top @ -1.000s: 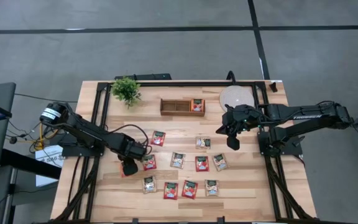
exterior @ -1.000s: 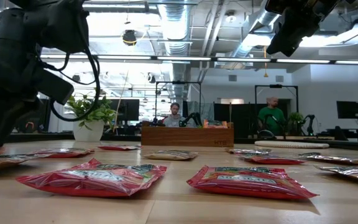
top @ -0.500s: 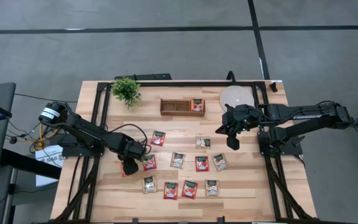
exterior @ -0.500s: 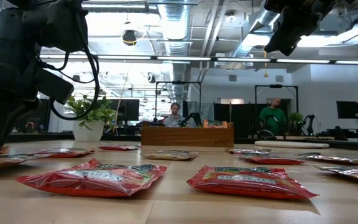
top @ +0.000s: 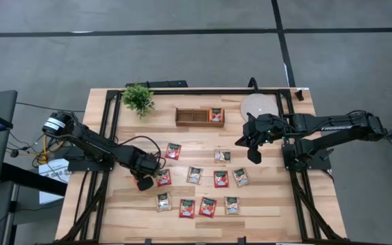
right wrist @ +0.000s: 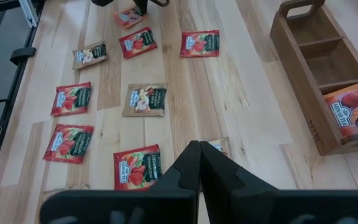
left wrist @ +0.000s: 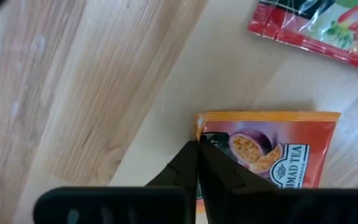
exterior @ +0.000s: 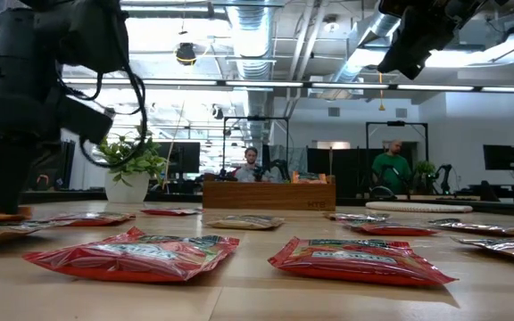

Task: Pick & Place Tea
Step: Put the orange tea bag into the right section of the wooden organizer

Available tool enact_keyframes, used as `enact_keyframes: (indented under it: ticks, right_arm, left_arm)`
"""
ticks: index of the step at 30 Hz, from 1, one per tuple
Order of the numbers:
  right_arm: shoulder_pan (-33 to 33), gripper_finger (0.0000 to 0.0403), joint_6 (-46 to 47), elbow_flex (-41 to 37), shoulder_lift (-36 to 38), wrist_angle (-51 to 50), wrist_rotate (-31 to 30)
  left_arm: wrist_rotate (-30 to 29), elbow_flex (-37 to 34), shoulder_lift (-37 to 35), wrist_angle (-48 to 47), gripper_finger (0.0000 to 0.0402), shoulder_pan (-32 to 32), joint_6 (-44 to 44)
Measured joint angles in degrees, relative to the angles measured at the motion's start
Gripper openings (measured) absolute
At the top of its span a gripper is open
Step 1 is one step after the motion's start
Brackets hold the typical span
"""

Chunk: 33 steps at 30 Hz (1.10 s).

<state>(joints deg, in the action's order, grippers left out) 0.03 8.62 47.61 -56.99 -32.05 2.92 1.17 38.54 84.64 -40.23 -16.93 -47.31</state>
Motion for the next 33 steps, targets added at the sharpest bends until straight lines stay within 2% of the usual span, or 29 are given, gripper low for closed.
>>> enact_keyframes:
  ticks: [4, 8, 12, 15, 20, 24, 26, 33]
  right_arm:
    - [0.0, 0.0001, 0.0, 0.0, 0.0, 0.4, 0.0]
    - [0.0, 0.0001, 0.0, 0.0, 0.0, 1.3, 0.1]
    - [0.0, 0.0001, 0.0, 0.0, 0.0, 1.4, 0.1]
    - [-0.2, 0.0001, 0.0, 0.0, -0.1, 2.8, 0.1]
    - [-0.9, 0.0005, -2.4, 0.0, -1.2, 14.0, 0.3]
    - [-0.9, 0.0031, -5.9, -0.1, -3.5, 22.5, 1.9]
    - [-0.9, 0.0050, -6.9, 0.2, -5.3, 25.5, 2.1]
    - [-0.9, 0.0103, -13.2, 5.3, -12.7, 25.7, 1.6]
  left_arm:
    - [-2.2, 2.3, -0.3, -4.7, 0.0000, 0.1, 0.8]
    - [-2.0, 5.8, -3.5, -11.3, 0.0000, 0.0, 1.2]
    - [-3.3, 11.3, -8.2, -18.9, 0.0000, 0.1, 1.4]
    - [-6.5, 16.9, -11.1, -22.3, 0.0000, 0.1, 1.6]
    - [-15.2, 27.5, -11.6, -21.9, 0.0000, 2.1, 5.4]
    - [-19.8, 34.7, -8.8, -16.7, 0.0000, 5.1, 13.9]
    - [-20.5, 37.5, -6.8, -13.7, 0.0000, 7.0, 18.9]
    - [-18.9, 44.9, 1.9, -5.3, 0.0000, 12.5, 33.5]
